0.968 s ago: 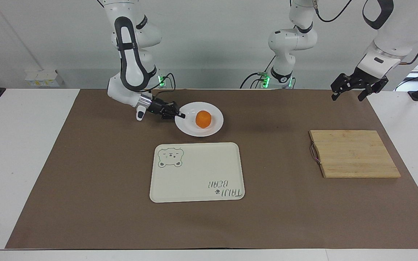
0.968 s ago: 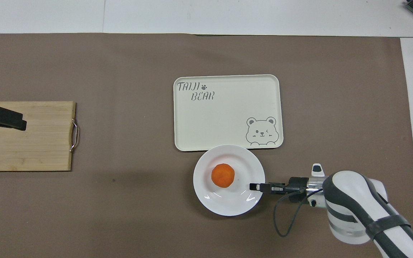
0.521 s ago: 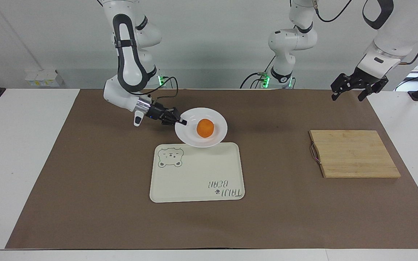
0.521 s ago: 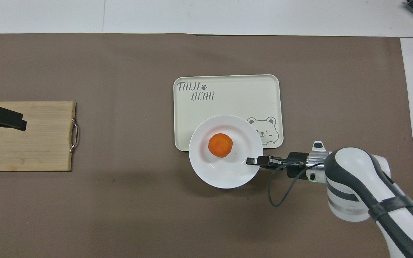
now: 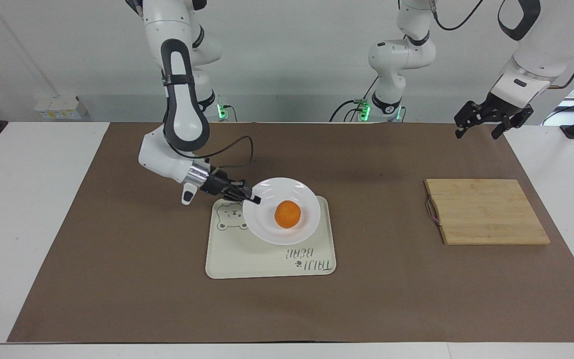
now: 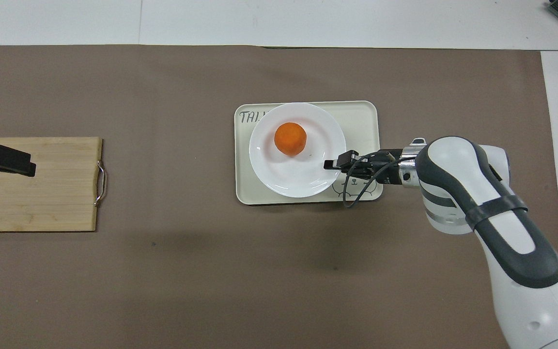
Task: Place orange and plate with both arms
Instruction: 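Slide the plate with the orange onto the tray with the right gripper, then open the right gripper and release the plate rim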
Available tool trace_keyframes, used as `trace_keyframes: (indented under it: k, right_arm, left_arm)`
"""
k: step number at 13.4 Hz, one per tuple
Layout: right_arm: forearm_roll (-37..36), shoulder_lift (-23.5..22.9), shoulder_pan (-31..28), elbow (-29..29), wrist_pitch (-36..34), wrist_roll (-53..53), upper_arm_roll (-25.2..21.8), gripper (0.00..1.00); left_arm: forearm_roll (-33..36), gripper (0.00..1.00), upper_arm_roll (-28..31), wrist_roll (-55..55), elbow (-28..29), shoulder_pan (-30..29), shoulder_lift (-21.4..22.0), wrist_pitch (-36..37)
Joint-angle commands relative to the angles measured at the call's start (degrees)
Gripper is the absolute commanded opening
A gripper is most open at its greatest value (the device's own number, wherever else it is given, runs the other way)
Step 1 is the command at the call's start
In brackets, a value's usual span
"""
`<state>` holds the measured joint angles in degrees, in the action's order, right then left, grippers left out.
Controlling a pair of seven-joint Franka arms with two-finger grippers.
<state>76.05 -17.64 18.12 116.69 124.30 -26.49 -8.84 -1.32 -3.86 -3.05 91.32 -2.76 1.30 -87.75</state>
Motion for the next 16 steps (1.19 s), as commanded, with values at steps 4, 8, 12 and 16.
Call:
trace_keyframes:
  k: [4,8,12,16]
  right_arm:
    - [-2.6,-4.1,-2.9,-2.8,-0.5,0.0,0.5,0.0]
    - [-2.0,-5.0,-2.5,-2.1,-0.1,-1.7,0.4,0.0]
    - [-1.9,-4.5,-2.0,-0.3,0.8,-1.7,0.4,0.0]
    - [-2.2,-4.5,-1.4,0.1,3.1,-1.3,0.4,0.46]
  left_arm:
    - [0.8,1.0,-0.4,-0.5,-0.5,-0.6,0.4,1.2]
    - [0.8,1.0,-0.4,-0.4,-0.5,-0.6,0.4,1.2]
    - [0.8,1.0,-0.4,-0.4,-0.5,-0.6,0.4,1.1]
    - [0.8,1.0,-0.4,-0.4,-0.5,-0.6,0.4,1.2]
